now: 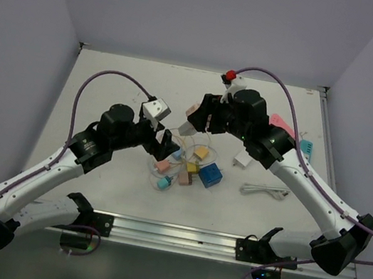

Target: Pull the plug off the socket

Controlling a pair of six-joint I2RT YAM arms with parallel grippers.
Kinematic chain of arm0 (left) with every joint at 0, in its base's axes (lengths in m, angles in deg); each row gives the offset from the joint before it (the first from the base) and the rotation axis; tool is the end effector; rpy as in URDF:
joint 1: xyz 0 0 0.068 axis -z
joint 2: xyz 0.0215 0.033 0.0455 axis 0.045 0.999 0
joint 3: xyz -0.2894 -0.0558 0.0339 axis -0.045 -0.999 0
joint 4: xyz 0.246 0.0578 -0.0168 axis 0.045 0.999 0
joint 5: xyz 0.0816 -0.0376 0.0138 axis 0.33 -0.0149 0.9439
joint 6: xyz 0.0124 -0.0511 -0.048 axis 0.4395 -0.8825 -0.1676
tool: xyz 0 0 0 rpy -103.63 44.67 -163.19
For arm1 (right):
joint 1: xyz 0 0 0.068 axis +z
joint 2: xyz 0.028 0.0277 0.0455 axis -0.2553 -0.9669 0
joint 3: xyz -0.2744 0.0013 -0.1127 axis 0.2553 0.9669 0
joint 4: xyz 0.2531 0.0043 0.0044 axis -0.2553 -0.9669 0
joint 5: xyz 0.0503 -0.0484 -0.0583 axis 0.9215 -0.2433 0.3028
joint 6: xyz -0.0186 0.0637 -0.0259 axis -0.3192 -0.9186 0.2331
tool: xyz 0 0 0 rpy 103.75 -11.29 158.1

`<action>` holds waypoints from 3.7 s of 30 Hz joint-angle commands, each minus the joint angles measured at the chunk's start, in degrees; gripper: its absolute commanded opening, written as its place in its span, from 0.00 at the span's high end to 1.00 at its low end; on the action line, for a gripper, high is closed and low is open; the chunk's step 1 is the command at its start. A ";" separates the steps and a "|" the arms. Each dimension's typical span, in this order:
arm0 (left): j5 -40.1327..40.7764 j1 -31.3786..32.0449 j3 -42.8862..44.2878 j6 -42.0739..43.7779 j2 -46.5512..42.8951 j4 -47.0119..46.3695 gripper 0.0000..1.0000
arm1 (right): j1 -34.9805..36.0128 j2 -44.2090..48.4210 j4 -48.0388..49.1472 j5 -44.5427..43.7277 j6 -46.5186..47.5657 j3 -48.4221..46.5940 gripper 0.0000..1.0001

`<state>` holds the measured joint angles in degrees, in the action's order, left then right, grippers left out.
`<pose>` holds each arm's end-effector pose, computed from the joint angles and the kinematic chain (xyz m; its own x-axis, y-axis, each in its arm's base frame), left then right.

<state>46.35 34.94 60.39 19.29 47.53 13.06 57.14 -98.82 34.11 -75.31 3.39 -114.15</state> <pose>0.1631 -0.1420 0.3419 -0.3737 0.1068 -0.9214 0.7162 0.6644 -0.2135 0.2253 0.2061 0.4102 -0.5600 0.0904 -0.8235 -0.4813 0.7735 0.4122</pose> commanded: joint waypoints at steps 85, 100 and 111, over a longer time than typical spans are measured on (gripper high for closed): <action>1.92 -5.35 0.47 -12.91 29.74 -2.44 0.61 | -17.12 -6.25 10.18 0.44 8.18 19.74 1.00; 6.48 -5.70 1.61 -15.63 24.39 4.93 0.09 | -12.03 -21.01 18.18 -15.03 11.96 17.81 0.99; 16.67 -5.79 6.70 -15.63 16.04 14.16 0.00 | -9.92 -21.20 16.34 -13.72 10.64 20.53 0.35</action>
<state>57.87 29.67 63.38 4.27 66.56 23.64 46.71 -122.08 48.95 -88.49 14.40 -94.00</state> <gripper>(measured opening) 0.994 0.642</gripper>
